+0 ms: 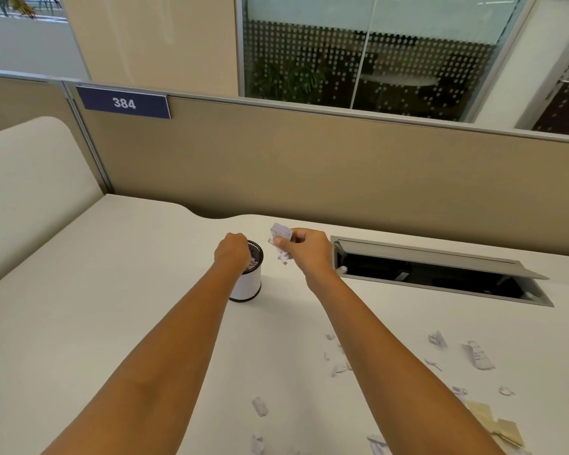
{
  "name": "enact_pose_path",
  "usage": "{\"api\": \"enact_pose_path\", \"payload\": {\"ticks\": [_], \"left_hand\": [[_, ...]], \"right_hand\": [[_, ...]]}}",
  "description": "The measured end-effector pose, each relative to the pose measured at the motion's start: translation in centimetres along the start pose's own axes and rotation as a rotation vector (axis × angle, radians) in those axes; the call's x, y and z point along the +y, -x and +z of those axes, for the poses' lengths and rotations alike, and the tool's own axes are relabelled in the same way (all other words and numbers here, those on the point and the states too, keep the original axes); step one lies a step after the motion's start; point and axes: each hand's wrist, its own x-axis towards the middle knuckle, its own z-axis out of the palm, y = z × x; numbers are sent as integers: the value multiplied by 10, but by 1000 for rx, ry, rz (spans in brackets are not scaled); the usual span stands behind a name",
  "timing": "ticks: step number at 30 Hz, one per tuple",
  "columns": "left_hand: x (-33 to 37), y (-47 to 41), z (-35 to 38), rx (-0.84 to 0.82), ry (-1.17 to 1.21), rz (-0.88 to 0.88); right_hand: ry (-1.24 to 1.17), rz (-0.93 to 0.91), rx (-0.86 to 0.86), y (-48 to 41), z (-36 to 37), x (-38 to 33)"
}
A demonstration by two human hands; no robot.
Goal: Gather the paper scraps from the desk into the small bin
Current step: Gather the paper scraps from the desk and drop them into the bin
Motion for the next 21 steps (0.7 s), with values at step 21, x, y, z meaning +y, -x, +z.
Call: {"api": "enact_pose_path", "payload": {"ticks": [21], "left_hand": [[-27,7,-38,204,336,-17]], "right_hand": [[1059,-274,-354,-29,104,3]]}}
